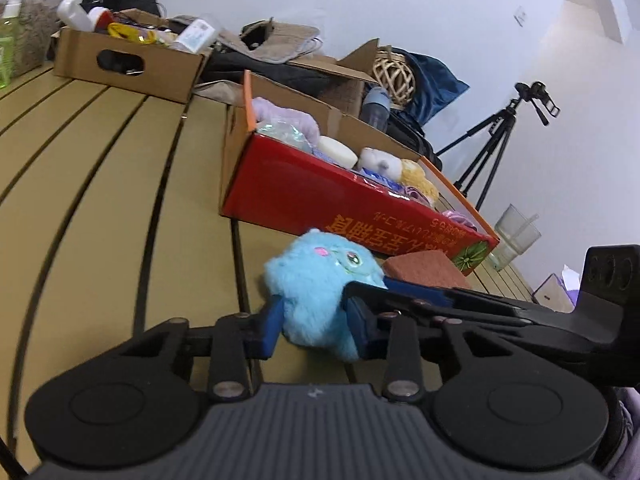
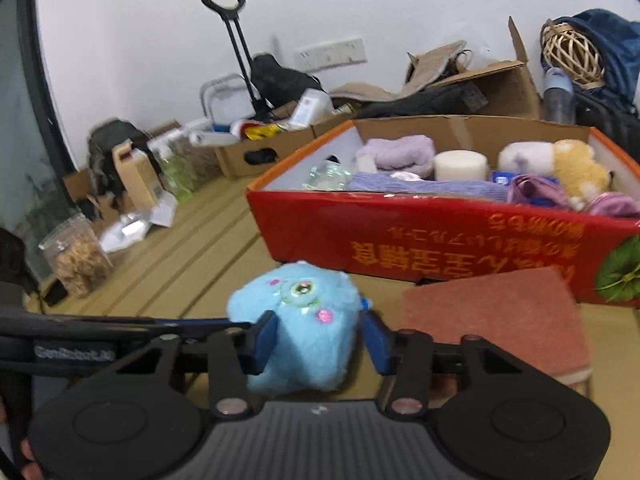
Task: Organize soft objects
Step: 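Grasp the blue fluffy plush monster with both tools, then carry the blue plush into the box and open both tools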
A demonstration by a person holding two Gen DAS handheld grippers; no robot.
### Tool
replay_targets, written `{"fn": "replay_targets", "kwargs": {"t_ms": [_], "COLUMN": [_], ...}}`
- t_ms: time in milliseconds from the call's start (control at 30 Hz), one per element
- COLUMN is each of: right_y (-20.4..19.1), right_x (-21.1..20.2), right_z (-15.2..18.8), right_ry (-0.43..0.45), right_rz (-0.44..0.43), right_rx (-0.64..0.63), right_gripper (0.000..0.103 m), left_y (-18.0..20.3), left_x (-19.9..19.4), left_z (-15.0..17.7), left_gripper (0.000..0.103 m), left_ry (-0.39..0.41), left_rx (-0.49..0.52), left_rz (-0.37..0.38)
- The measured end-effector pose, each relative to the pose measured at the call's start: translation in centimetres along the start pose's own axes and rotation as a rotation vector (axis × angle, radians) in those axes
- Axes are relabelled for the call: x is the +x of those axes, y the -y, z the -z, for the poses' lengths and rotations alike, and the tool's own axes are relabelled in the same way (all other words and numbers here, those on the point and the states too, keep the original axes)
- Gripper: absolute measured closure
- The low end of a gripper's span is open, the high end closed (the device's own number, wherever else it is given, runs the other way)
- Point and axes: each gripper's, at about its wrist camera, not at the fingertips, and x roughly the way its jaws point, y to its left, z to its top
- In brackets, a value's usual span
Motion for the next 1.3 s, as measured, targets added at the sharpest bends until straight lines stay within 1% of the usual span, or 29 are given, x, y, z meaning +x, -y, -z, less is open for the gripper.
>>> {"fn": "replay_targets", "kwargs": {"t_ms": [67, 133, 233, 300, 367, 467, 600, 667, 733, 767, 833, 900, 967, 1033, 1100, 1167, 1200, 1267, 1300], "right_y": [-0.2, 0.3, 0.8, 0.6, 0.1, -0.7, -0.9, -1.0, -1.1, -1.1, -0.4, 1.0, 3.1, 5.5, 7.5, 9.8, 11.1, 12.8, 13.3], "right_x": [-0.1, -0.1, -0.4, -0.9, -1.7, -3.0, -4.6, -5.9, -7.5, -8.4, -9.4, -9.4, -8.6, -7.1, -4.9, -2.0, 0.1, 3.7, 5.6], "right_z": [0.2, 0.1, 0.1, 0.3, 0.6, 0.9, 1.3, 1.1, 0.5, -0.1, -1.7, -3.9, -6.6, -9.4, -11.6, -13.7, -14.7, -15.8, -15.9], "right_ry": [0.011, 0.016, 0.028, 0.045, 0.065, 0.091, 0.119, 0.148, 0.183, 0.206, 0.224, 0.215, 0.198, 0.181, 0.143, 0.075, 0.019, -0.052, -0.090], "right_rz": [0.000, -0.017, -0.035, -0.015, -0.005, 0.000, -0.001, 0.003, 0.011, 0.016, 0.016, 0.016, 0.006, 0.016, 0.042, 0.052, 0.056, 0.075, 0.109], "right_rx": [-0.015, 0.013, 0.036, 0.029, 0.005, -0.030, -0.031, -0.022, -0.026, -0.029, -0.025, -0.008, 0.043, 0.103, 0.141, 0.185, 0.202, 0.201, 0.179], "right_gripper": [0.066, 0.068, 0.069, 0.069, 0.069, 0.069, 0.069, 0.069, 0.069, 0.069, 0.069, 0.069, 0.070, 0.070, 0.070, 0.070, 0.070, 0.069, 0.071], "left_y": [0.1, -0.2, -0.1, 0.6, 1.2, 1.7, 2.6, 3.4, 4.4, 4.9, 5.7, 6.6, 7.1, 7.5, 7.5, 6.7, 6.0, 4.5, 3.7], "left_x": [0.1, 0.3, 0.3, 0.0, -0.8, -1.8, -2.8, -3.4, -4.1, -4.2, -3.7, -2.6, -0.6, 2.4, 5.5, 8.7, 10.7, 13.8, 15.4], "left_z": [0.1, -0.1, -0.3, -0.1, 0.1, 0.4, 0.9, 0.9, 0.3, -0.3, -2.2, -4.7, -7.3, -10.0, -12.4, -14.5, -15.4, -16.0, -16.1], "left_gripper": [0.074, 0.079, 0.079, 0.079, 0.079, 0.079, 0.079, 0.079, 0.079, 0.079, 0.079, 0.079, 0.079, 0.079, 0.079, 0.079, 0.079, 0.079, 0.079], "left_ry": [0.007, 0.001, -0.006, -0.004, 0.016, 0.039, 0.074, 0.101, 0.125, 0.126, 0.110, 0.106, 0.087, 0.045, 0.005, -0.045, -0.074, -0.125, -0.152], "left_rx": [0.015, 0.001, -0.007, 0.023, 0.061, 0.087, 0.114, 0.130, 0.132, 0.122, 0.100, 0.104, 0.103, 0.072, 0.059, 0.045, 0.024, -0.011, -0.038], "left_rz": [-0.001, 0.002, 0.010, 0.023, 0.029, 0.043, 0.070, 0.087, 0.117, 0.133, 0.152, 0.157, 0.158, 0.143, 0.121, 0.099, 0.076, 0.044, 0.019]}}
